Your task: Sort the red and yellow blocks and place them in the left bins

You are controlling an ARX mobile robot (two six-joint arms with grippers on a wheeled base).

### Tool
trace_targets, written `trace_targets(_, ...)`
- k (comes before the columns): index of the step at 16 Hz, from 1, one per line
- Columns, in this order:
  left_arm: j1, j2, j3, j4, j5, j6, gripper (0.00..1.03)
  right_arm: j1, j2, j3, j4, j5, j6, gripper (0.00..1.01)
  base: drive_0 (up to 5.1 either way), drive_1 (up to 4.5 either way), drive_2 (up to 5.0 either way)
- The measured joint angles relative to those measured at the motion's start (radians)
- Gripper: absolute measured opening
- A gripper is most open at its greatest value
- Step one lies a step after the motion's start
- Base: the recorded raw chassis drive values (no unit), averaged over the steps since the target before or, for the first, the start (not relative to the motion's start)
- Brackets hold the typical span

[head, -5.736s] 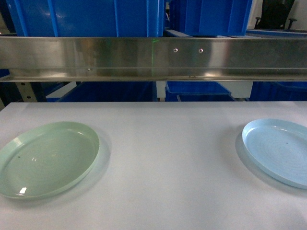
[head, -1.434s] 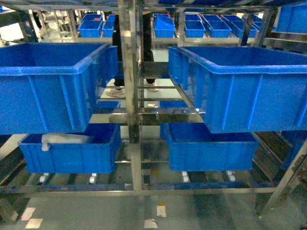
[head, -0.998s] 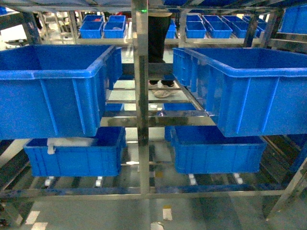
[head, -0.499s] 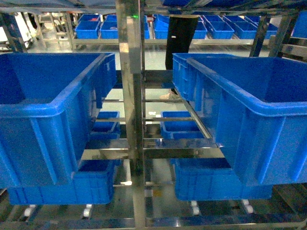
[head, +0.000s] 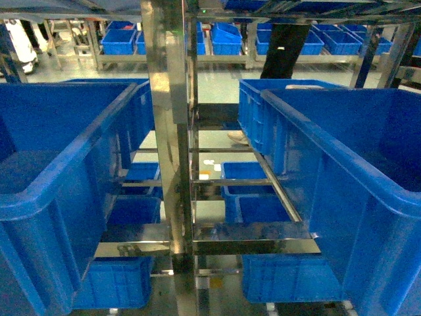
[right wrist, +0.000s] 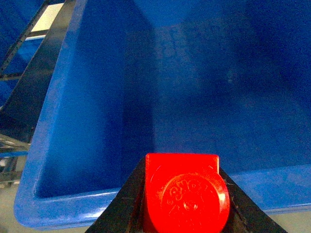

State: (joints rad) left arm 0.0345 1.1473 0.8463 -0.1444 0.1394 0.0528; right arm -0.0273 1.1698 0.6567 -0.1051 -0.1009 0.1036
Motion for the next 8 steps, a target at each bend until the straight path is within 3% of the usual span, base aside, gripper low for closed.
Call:
trace_targets(4, 0.000, 0.000, 0.000, 0.002, 0.000, 0.000, 0.27, -0.011, 0.034, 0.033, -0.009, 0.004, -0.014, 0.28, 0.0, 0.00, 0.0)
trace_targets(8, 0.001, 0.000, 0.000, 0.002, 0.000, 0.000, 0.27, -0.029, 0.143, 0.131, 0.051, 0.037, -0.089, 0.28, 0.0, 0.00, 0.0)
